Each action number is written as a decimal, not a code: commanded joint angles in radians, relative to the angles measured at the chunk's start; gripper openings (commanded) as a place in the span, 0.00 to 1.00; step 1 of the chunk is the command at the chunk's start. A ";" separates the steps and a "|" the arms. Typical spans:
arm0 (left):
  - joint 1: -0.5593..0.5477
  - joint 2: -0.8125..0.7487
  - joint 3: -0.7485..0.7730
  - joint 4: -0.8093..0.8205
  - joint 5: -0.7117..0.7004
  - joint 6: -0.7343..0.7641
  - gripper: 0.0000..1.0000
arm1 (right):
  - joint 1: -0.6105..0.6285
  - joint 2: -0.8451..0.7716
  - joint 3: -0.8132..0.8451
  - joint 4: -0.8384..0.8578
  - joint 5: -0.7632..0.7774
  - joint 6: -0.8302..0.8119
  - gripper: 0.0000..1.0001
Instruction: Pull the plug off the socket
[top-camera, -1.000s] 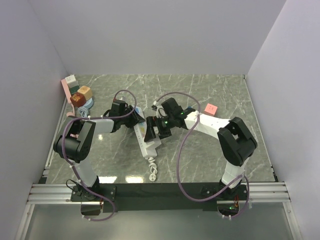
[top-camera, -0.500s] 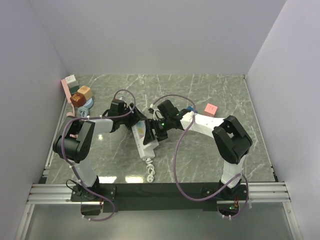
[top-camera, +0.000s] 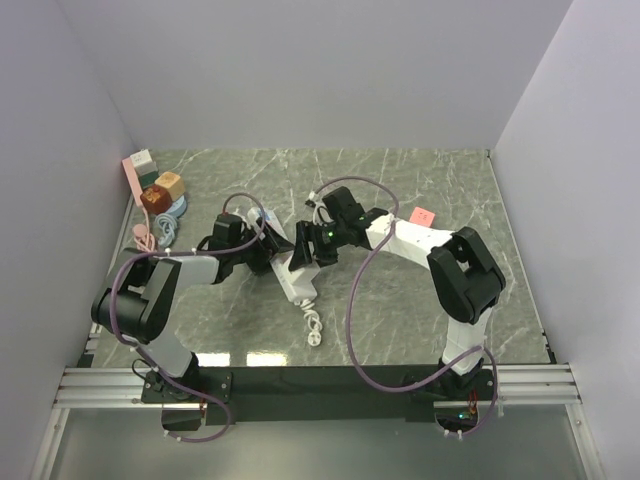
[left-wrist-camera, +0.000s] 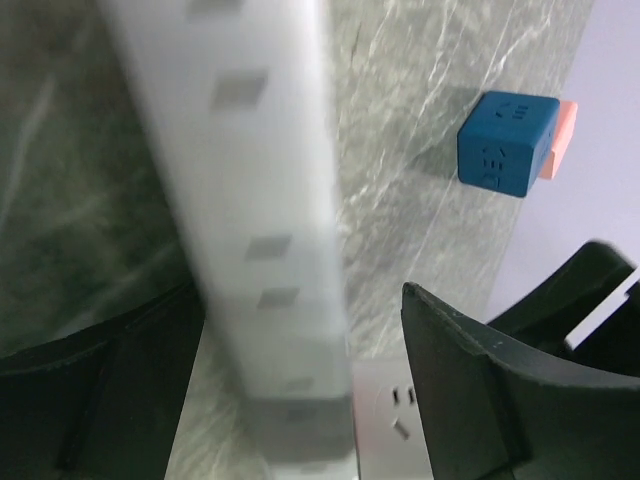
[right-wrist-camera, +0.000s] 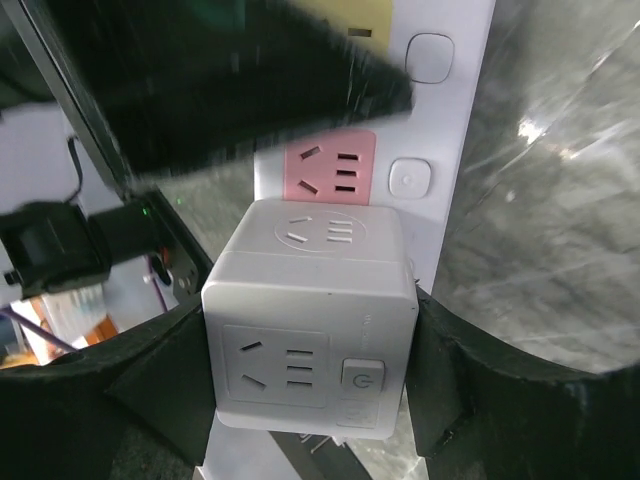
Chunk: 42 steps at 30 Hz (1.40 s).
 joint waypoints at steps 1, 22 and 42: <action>-0.021 -0.015 -0.022 0.073 0.038 -0.065 0.83 | -0.007 -0.003 0.069 0.111 -0.025 0.062 0.00; -0.042 0.083 0.092 -0.068 -0.029 0.065 0.00 | -0.074 0.027 0.196 -0.120 -0.034 -0.056 0.00; -0.041 0.134 0.130 -0.081 -0.020 0.090 0.01 | -0.461 0.139 0.586 -0.500 0.653 -0.007 0.00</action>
